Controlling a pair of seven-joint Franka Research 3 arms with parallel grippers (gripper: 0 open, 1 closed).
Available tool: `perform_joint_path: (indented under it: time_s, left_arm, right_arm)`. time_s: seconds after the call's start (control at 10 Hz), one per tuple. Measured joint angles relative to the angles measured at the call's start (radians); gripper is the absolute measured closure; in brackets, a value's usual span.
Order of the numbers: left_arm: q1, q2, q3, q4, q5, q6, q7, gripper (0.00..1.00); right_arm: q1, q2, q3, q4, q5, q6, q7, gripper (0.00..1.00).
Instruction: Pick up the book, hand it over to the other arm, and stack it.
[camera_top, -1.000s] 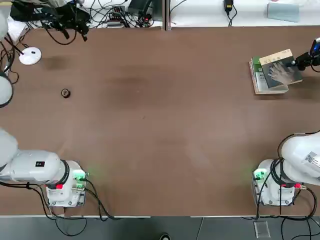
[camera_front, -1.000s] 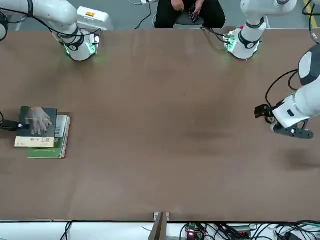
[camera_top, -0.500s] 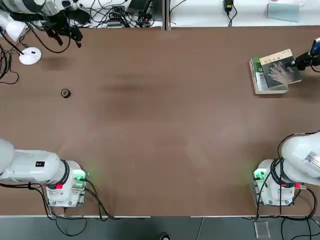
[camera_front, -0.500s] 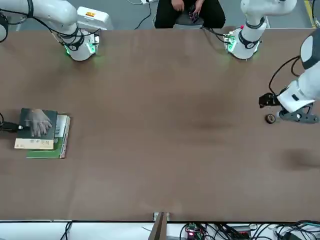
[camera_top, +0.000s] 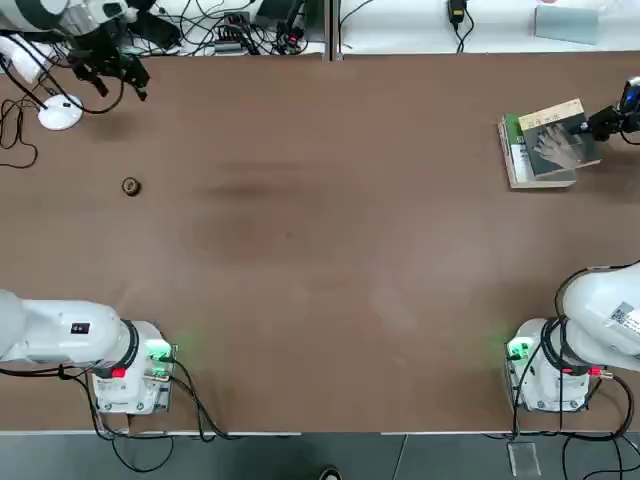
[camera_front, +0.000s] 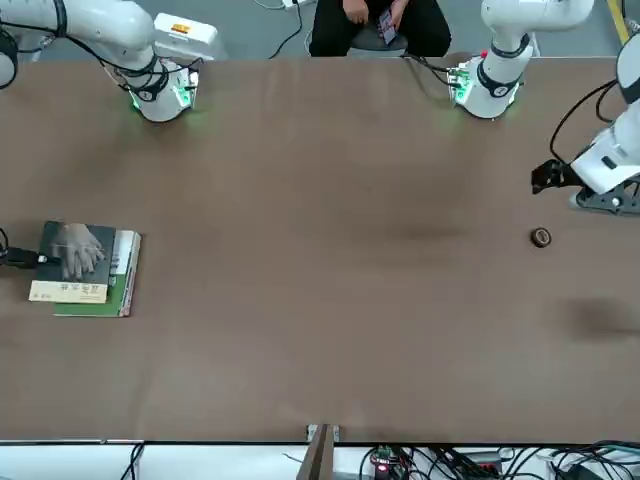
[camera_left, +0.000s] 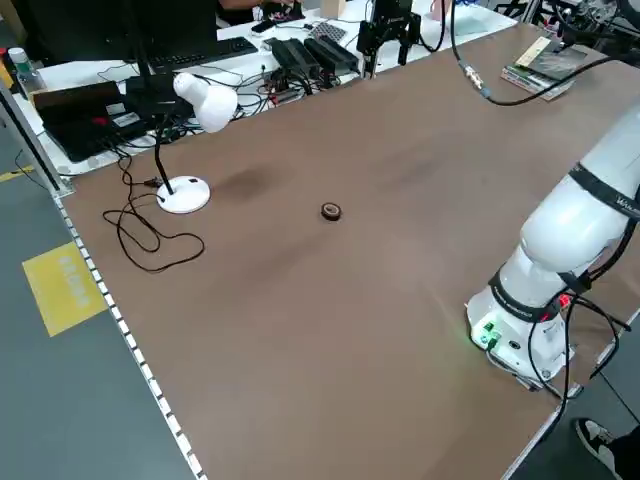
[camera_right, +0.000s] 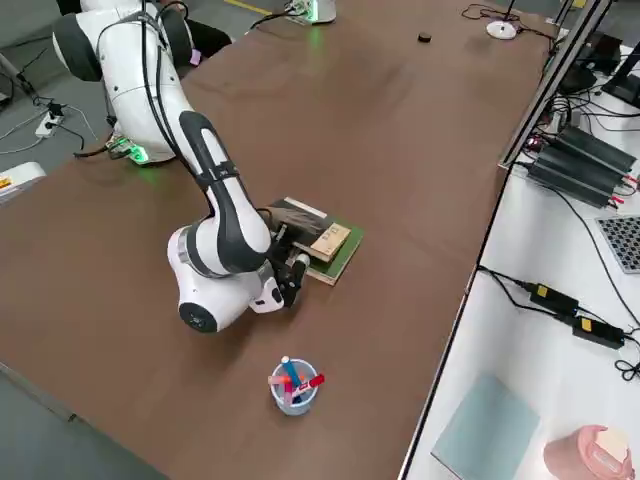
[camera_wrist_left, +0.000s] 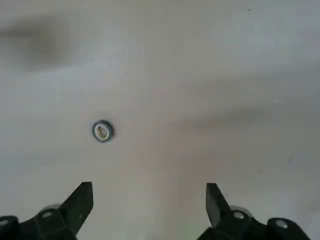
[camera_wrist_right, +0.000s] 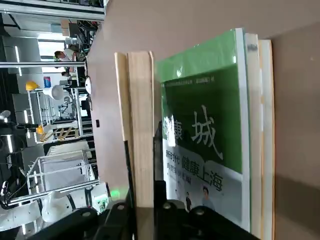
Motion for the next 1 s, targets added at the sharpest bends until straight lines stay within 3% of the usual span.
perform_joint_path:
  time_s: [0.6,1.0]
  left_arm:
    - [0.0,-0.046,0.016,0.084,0.0,-0.164,-0.001,0.0]
    - [0.0,-0.046,0.036,0.113,0.0,-0.205,0.0,0.0]
  right_arm:
    - [0.007,0.0,0.01,0.0,0.0,0.04,-0.003,0.84]
    - [0.011,0.007,0.012,0.0,0.001,0.081,-0.01,0.84]
